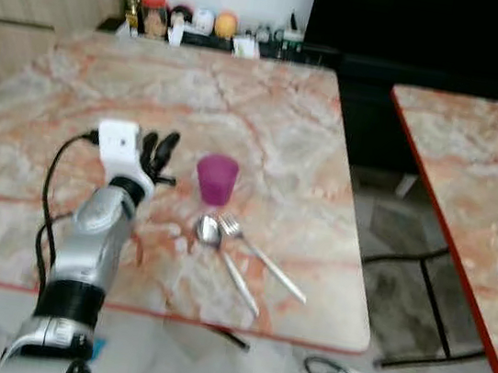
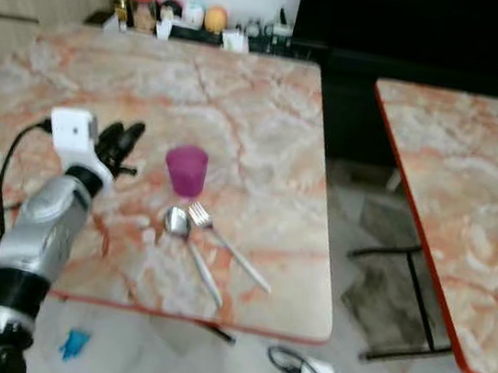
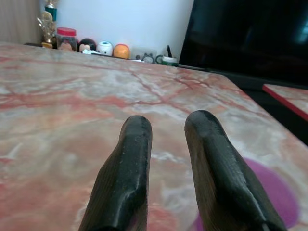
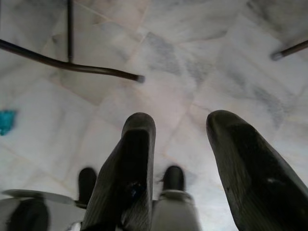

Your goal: Setting the table

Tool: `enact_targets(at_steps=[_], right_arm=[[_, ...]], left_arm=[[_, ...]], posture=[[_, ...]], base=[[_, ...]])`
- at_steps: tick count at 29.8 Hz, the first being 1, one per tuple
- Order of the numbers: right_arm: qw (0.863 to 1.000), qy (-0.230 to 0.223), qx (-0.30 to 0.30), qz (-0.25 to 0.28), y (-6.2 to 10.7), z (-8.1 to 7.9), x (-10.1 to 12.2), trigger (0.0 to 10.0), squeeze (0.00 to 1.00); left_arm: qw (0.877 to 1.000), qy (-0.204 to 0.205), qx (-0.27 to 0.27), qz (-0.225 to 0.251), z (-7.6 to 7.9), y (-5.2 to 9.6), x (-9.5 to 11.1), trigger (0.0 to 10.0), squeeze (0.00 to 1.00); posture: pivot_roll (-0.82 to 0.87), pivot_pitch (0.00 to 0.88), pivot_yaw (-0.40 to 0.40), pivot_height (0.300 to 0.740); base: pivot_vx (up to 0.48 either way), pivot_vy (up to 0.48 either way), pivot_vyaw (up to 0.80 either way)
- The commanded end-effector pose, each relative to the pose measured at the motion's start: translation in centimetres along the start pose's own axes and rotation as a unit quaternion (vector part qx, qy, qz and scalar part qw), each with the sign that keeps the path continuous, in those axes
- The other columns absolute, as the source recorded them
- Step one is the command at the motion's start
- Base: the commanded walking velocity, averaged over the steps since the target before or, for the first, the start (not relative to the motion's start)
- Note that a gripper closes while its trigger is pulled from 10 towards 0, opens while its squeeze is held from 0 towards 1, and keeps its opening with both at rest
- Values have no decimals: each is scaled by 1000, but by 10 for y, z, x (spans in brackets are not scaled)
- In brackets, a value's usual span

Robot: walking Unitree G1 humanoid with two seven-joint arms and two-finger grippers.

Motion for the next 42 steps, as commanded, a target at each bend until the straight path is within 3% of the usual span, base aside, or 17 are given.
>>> enact_targets(at_steps=[1, 7, 10, 18, 19, 20, 21, 23, 24, 25, 26, 32, 42], right_arm=[[1000, 6, -12, -9, 1, 6, -4, 10000, 0], [1000, 16, -10, -16, 3, 11, -9, 10000, 0], [1000, 17, -9, -17, 3, 11, -9, 10000, 0], [1000, 18, -3, -19, 4, 10, -11, 10000, 0], [1000, 19, -2, -19, 4, 10, -11, 10000, 0], [1000, 19, -1, -19, 4, 9, -12, 10000, 0], [1000, 20, 1, -19, 4, 9, -12, 10000, 0], [1000, 19, 1, -19, 4, 9, -12, 10000, 0], [1000, 19, 1, -19, 4, 9, -12, 10000, 0], [1000, 19, 2, -19, 4, 9, -11, 10000, 0], [1000, 20, 2, -19, 4, 10, -11, 10000, 0], [1000, 23, 2, -21, 4, 11, -12, 10000, 0], [999, 27, 6, -24, 4, 9, -13, 10000, 0]], left_arm=[[1000, 7, 2, -17, 1, -8, 0, 10000, 0], [995, 36, -40, -81, 20, -28, -11, 10000, 0], [994, 30, -50, -94, 29, -35, -9, 10000, 0], [990, 52, -24, -131, 30, -46, -8, 10000, 0], [989, 50, -23, -136, 30, -46, -9, 10000, 188], [989, 48, -23, -140, 30, -45, -10, 10000, 188], [988, 47, -20, -146, 30, -46, -13, 10000, 522], [988, 47, -20, -148, 30, -46, -13, 10000, 522], [987, 45, -17, -152, 29, -46, -15, 10000, 463], [987, 43, -14, -155, 27, -45, -16, 10000, 298], [987, 43, -13, -156, 25, -44, -16, 10000, 0], [984, 61, -15, -166, 19, -43, -17, 10000, 0], [982, 57, -41, -174, 17, -38, -22, 10000, 0]], posture=[[132, 0, 4, 740], [127, 0, 12, 740], [126, 0, 17, 740], [126, 0, 25, 740], [125, 0, 25, 740], [125, 0, 25, 740], [124, 2, 23, 740], [124, 2, 23, 740], [124, 2, 23, 740], [126, 5, 23, 740], [128, 7, 24, 740], [130, 11, 23, 740], [134, 18, 30, 740]], base=[[0, 0, 0], [0, 0, 0], [0, 0, 0], [0, 0, 0], [0, 0, 0], [0, 0, 0], [0, 0, 0], [0, 0, 0], [0, 0, 0], [0, 0, 0], [0, 0, 0], [0, 0, 0], [0, 0, 0]])
Point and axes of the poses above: a point about 5 cm out from each wrist's last joint towards the gripper, its own y axis pointing back from the gripper into the wrist, its own x axis along the axis of the wrist's last joint, z = x × y, the point moved 5 cm from there along -y, pointing out of the wrist towards the gripper, and after that the axes turned 14 degrees about -y, right-handed, at the moved point
